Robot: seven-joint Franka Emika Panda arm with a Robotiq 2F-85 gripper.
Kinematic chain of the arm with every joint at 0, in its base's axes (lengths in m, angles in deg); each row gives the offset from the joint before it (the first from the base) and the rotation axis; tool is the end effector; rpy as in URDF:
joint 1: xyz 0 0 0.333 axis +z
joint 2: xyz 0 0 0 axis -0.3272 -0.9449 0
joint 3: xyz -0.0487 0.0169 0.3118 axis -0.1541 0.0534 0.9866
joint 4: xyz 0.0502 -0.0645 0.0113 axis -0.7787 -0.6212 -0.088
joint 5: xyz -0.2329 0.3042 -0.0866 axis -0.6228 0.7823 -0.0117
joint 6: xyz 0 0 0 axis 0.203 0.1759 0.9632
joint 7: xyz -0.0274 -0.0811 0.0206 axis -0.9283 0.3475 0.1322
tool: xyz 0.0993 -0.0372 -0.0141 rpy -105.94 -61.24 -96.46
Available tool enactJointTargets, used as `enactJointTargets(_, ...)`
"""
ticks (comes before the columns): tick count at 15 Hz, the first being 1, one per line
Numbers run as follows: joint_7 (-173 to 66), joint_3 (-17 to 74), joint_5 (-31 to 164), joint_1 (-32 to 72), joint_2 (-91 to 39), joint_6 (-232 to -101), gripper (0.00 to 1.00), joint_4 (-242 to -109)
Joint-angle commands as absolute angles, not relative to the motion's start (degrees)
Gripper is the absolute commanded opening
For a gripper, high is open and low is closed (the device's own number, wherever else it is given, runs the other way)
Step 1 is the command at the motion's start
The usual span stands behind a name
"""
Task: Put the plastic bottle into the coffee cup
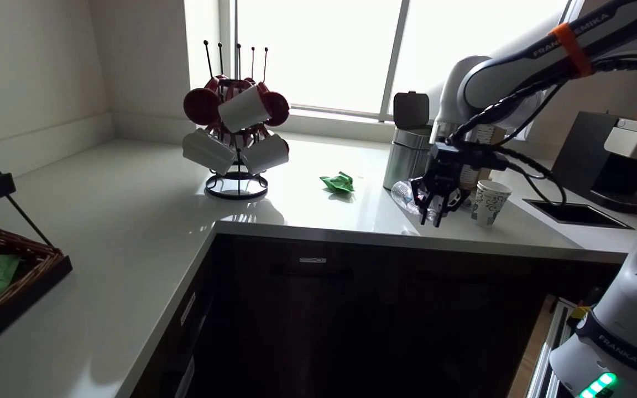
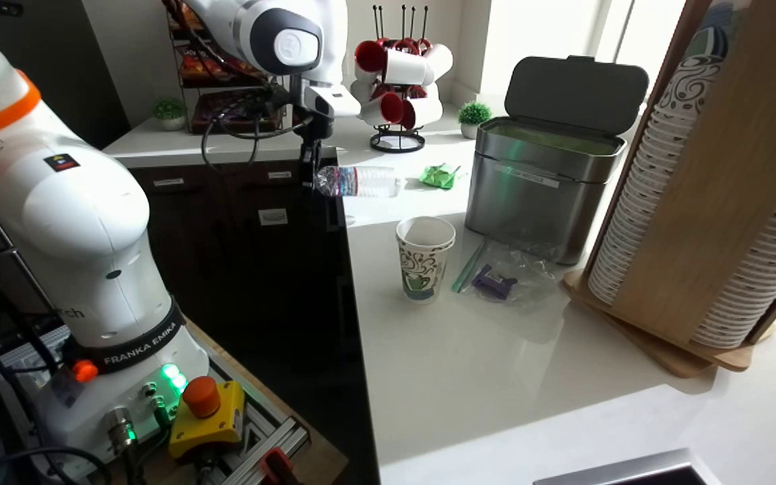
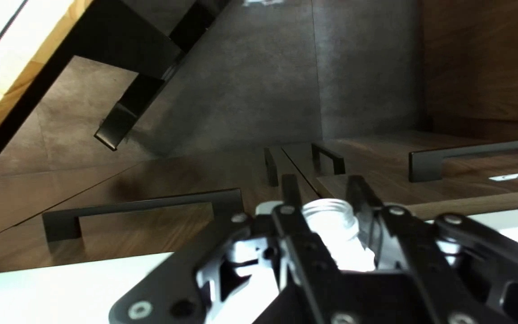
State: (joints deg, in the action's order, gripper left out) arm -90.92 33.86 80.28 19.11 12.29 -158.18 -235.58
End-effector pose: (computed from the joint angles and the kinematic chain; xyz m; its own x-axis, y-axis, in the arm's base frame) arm 0.3821 0.0141 0.3527 0.6612 -0.7330 -0.1597 -0.7460 -0.6649 -0.0369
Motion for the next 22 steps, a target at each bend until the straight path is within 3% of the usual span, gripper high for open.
enactJointTargets(1,-83.7,31.9,82.4,17.8,18.1,-149.9,0.08,-235.1)
enactJointTargets(12,-70.9,21.9,96.5,9.4,31.2,-137.4,0.08,-234.7)
enactJointTargets(22,-74.4,16.9,111.1,1.1,30.0,-126.5,0.08,-232.0)
